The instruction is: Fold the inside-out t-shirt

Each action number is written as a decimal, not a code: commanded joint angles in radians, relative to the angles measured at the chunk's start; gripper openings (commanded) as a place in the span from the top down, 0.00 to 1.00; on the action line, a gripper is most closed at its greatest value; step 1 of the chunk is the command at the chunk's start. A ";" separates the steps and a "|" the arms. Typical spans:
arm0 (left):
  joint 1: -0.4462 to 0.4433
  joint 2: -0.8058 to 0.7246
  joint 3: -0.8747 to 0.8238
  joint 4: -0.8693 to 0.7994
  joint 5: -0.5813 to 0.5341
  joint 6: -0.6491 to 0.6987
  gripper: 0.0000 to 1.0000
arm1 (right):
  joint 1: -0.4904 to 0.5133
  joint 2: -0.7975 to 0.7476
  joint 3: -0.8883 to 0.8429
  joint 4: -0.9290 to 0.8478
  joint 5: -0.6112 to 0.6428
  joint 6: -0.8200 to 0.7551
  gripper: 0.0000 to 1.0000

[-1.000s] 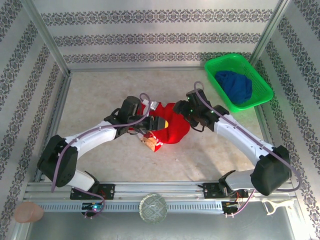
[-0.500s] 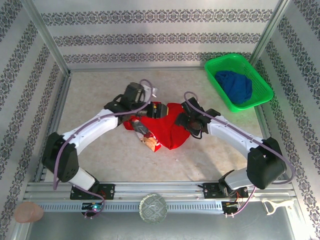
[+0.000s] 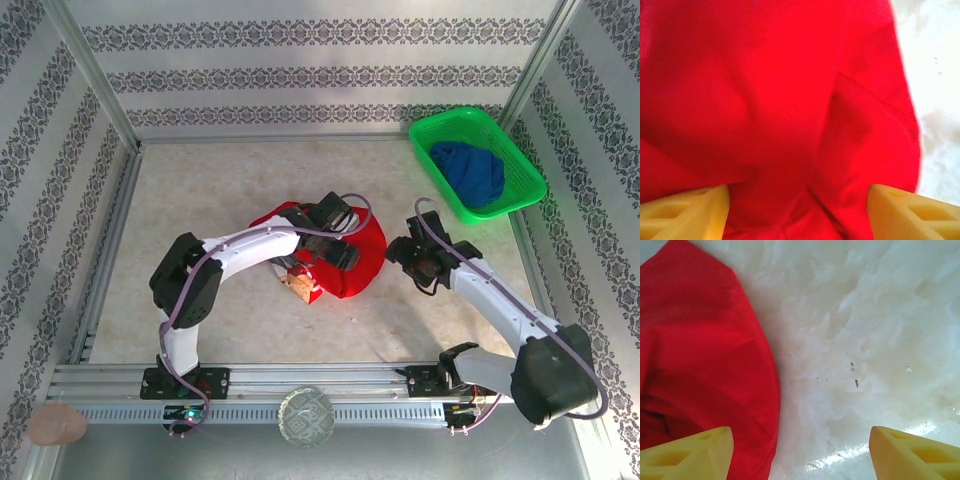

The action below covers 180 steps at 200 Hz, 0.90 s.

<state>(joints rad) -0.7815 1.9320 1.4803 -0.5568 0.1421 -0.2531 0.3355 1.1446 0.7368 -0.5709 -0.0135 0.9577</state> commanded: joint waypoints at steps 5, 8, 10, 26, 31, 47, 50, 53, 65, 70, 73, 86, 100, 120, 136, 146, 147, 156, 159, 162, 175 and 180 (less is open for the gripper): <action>0.001 0.056 0.097 -0.104 -0.136 0.024 0.34 | -0.011 -0.051 -0.046 0.026 -0.063 -0.027 0.28; 0.002 0.064 0.106 -0.110 -0.142 0.025 0.36 | -0.012 -0.055 -0.050 0.030 -0.068 -0.027 0.28; 0.002 0.069 0.112 -0.114 -0.145 0.025 0.39 | -0.012 -0.057 -0.052 0.031 -0.072 -0.027 0.28; 0.005 0.102 0.147 -0.133 -0.173 0.022 0.63 | -0.012 -0.076 -0.063 0.057 -0.105 -0.035 0.29; 0.006 0.107 0.153 -0.136 -0.178 0.021 0.70 | -0.012 -0.079 -0.063 0.064 -0.118 -0.038 0.29; 0.017 0.097 0.166 -0.141 -0.179 0.013 0.94 | -0.009 -0.078 -0.060 0.105 -0.167 -0.054 0.30; 0.021 0.091 0.167 -0.140 -0.174 0.014 0.97 | -0.006 -0.076 -0.058 0.116 -0.177 -0.056 0.30; 0.024 0.083 0.167 -0.140 -0.171 0.014 1.00 | -0.004 -0.073 -0.055 0.125 -0.186 -0.057 0.29; 0.037 0.045 0.166 -0.134 -0.149 0.015 1.00 | 0.012 -0.051 -0.034 0.163 -0.216 -0.062 0.29; 0.045 0.026 0.163 -0.131 -0.132 0.014 1.00 | 0.021 -0.038 -0.022 0.172 -0.220 -0.065 0.28; 0.051 0.013 0.161 -0.126 -0.118 0.014 1.00 | 0.028 -0.029 -0.011 0.177 -0.221 -0.068 0.28; 0.078 -0.043 0.144 -0.104 -0.057 0.001 1.00 | 0.063 0.020 0.040 0.191 -0.213 -0.080 0.26; 0.113 -0.107 0.117 -0.068 0.032 -0.021 1.00 | 0.101 0.083 0.101 0.201 -0.198 -0.092 0.25; 0.157 -0.176 0.090 -0.045 0.132 -0.050 1.00 | 0.148 0.168 0.177 0.218 -0.171 -0.112 0.22; 0.171 -0.209 0.083 -0.048 0.174 -0.047 1.00 | 0.177 0.231 0.227 0.225 -0.140 -0.125 0.20; 0.172 -0.224 0.085 -0.056 0.188 -0.037 1.00 | 0.189 0.264 0.251 0.235 -0.125 -0.128 0.20; 0.172 -0.225 0.086 -0.057 0.189 -0.036 1.00 | 0.190 0.268 0.253 0.236 -0.124 -0.128 0.20; 0.173 -0.234 0.083 -0.064 0.200 -0.032 1.00 | 0.198 0.297 0.268 0.253 -0.121 -0.128 0.20; 0.174 -0.236 0.083 -0.066 0.202 -0.032 1.00 | 0.200 0.306 0.273 0.260 -0.123 -0.128 0.19; 0.174 -0.237 0.084 -0.067 0.206 -0.031 1.00 | 0.203 0.314 0.280 0.263 -0.122 -0.128 0.19; 0.176 -0.242 0.082 -0.073 0.217 -0.028 1.00 | 0.224 0.341 0.309 0.265 -0.105 -0.129 0.19; 0.176 -0.242 0.081 -0.073 0.219 -0.025 1.00 | 0.233 0.346 0.316 0.264 -0.096 -0.129 0.19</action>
<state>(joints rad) -0.6022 1.6894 1.5818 -0.6243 0.3004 -0.2741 0.5373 1.4540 1.0008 -0.3305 -0.1635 0.8528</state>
